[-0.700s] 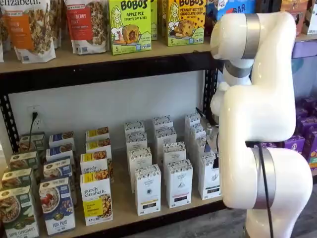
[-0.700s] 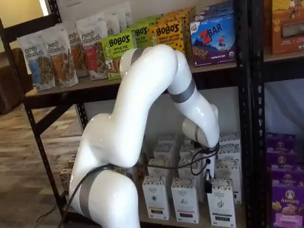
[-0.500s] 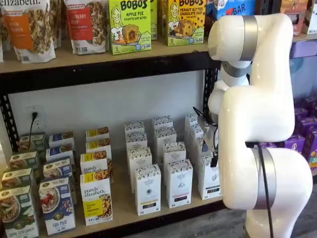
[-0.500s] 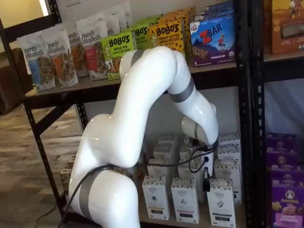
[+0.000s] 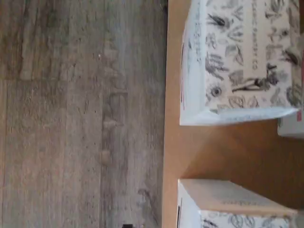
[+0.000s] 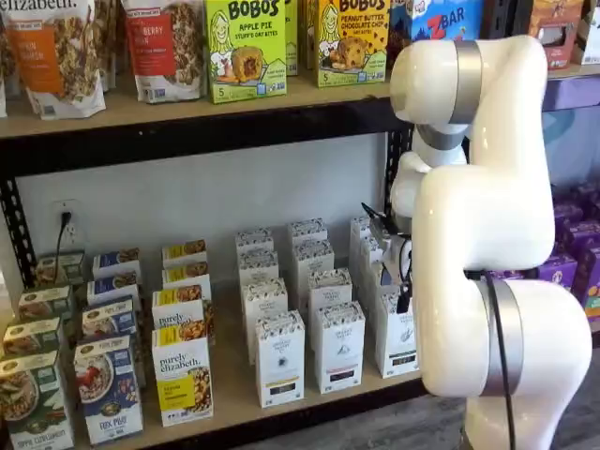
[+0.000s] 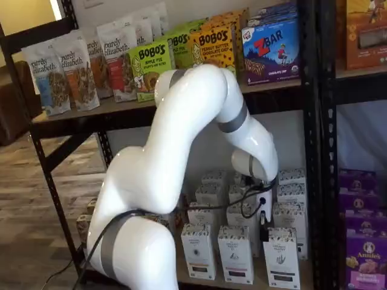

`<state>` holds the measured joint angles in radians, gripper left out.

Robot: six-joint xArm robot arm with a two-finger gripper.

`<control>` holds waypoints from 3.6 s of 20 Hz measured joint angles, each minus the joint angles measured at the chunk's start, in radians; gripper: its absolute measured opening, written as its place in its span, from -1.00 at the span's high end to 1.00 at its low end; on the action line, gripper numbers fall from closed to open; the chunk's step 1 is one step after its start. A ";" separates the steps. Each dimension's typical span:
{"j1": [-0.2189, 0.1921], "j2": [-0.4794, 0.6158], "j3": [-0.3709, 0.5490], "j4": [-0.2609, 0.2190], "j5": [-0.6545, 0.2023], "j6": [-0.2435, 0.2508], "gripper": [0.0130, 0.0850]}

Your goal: Pick up the white box with a green strip in the middle, on the bottom shelf, the sixth box from the left

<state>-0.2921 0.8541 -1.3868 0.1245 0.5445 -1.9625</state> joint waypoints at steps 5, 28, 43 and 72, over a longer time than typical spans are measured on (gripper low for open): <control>-0.010 0.052 -0.070 -0.059 0.013 0.041 -1.00; 0.003 0.247 -0.305 -0.331 0.110 0.283 -1.00; 0.002 0.281 -0.310 -0.354 0.051 0.305 -1.00; -0.003 0.239 -0.230 -0.363 0.005 0.312 -0.11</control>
<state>-0.2951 1.0935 -1.6168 -0.2385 0.5499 -1.6509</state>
